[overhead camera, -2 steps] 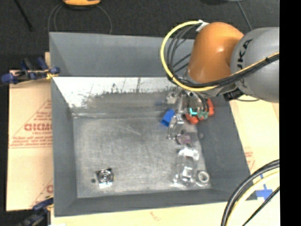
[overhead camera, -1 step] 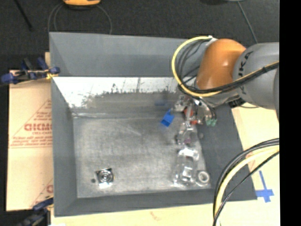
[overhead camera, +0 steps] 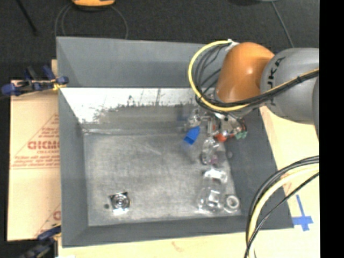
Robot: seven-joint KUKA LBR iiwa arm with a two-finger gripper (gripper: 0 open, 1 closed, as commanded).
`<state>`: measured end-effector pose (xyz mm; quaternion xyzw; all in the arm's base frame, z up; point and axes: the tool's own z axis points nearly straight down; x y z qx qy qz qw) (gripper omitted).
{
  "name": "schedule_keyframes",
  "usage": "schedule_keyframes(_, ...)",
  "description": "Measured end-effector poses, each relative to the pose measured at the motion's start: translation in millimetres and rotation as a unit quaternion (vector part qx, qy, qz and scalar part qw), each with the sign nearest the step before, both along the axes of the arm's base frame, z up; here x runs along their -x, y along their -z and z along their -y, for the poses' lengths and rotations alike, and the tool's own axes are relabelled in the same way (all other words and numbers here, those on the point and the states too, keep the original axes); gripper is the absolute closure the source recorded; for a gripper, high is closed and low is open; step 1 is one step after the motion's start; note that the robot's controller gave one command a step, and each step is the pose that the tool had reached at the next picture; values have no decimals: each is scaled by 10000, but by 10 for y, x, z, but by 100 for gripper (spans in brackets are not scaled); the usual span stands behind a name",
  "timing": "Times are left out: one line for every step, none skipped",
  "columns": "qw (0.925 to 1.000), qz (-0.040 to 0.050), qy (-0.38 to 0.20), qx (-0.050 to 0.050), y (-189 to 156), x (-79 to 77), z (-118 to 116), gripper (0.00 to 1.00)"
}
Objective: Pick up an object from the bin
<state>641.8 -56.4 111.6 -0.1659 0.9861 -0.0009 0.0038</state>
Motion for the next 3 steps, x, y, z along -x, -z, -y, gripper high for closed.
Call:
schedule_keyframes(9978, 23, 657, -19, 371, -131, 261, 0)
schedule_keyframes(9978, 56, 663, -16, 343, -153, 267, 100)
schedule_keyframes(9989, 31, -459, 12, -1355, -89, 117, 100)
